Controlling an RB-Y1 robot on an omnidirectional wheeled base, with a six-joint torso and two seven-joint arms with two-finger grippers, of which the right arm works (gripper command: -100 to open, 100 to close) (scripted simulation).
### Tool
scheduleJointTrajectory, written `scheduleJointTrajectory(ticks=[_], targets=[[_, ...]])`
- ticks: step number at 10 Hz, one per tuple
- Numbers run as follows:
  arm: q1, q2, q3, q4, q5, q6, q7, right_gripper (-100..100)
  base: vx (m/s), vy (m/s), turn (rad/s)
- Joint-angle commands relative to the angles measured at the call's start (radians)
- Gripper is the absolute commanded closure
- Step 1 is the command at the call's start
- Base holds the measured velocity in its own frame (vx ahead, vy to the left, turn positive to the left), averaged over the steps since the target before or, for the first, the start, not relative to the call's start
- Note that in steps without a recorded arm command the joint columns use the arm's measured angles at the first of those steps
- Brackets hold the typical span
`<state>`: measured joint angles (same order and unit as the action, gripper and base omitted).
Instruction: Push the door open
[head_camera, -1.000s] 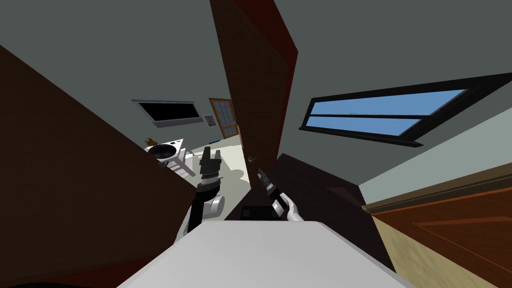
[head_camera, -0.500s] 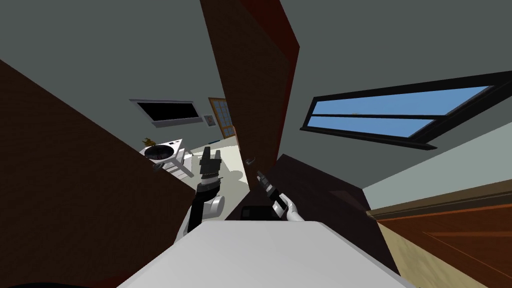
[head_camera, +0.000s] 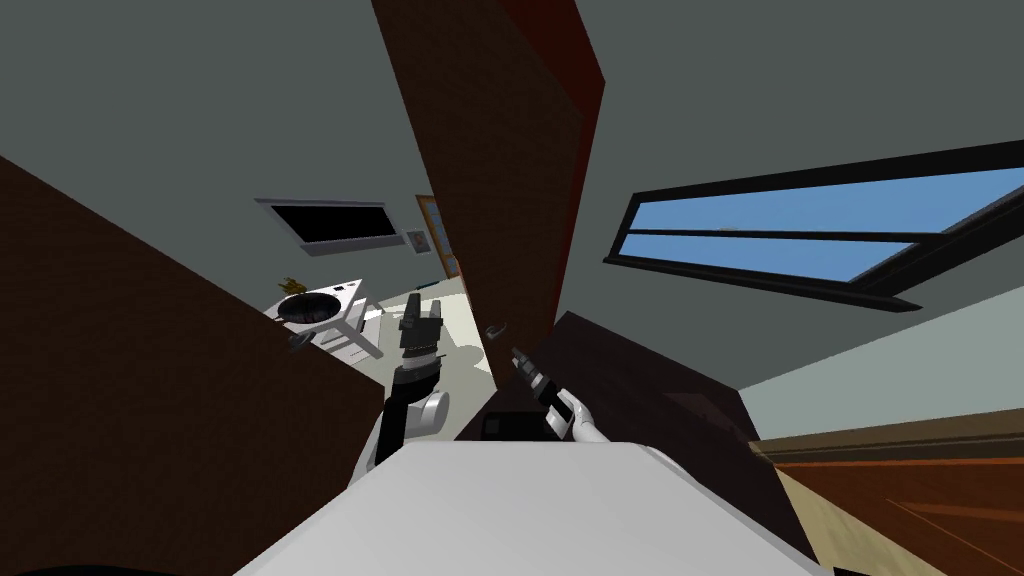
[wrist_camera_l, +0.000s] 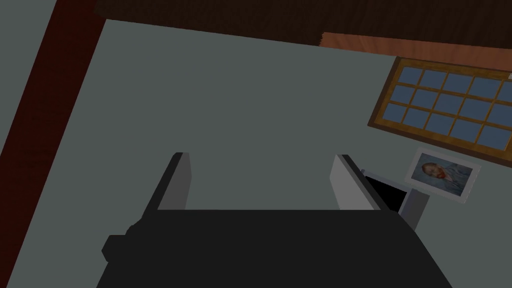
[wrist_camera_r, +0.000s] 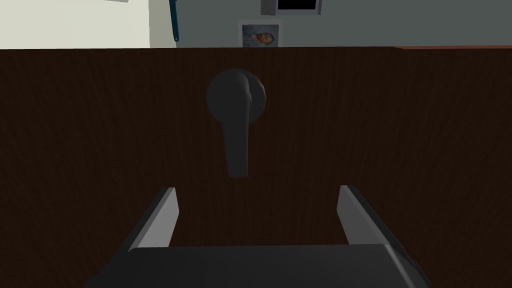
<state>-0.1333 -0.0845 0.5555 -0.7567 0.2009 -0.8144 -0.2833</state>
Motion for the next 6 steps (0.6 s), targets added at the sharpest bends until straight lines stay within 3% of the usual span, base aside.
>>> scheduleJointTrajectory(ticks=[1, 3, 6], targets=[[-0.011, 0.001, 0.012, 0.033, 0.003, -0.007, -0.006, -100, 0.151, -0.074, 0.018], [-0.014, 0.001, 0.012, 0.037, 0.003, -0.007, -0.007, -100, 0.083, -0.045, 0.008], [-0.015, 0.005, 0.004, 0.049, 0.000, -0.008, 0.003, -100, 0.117, 0.090, 0.035]])
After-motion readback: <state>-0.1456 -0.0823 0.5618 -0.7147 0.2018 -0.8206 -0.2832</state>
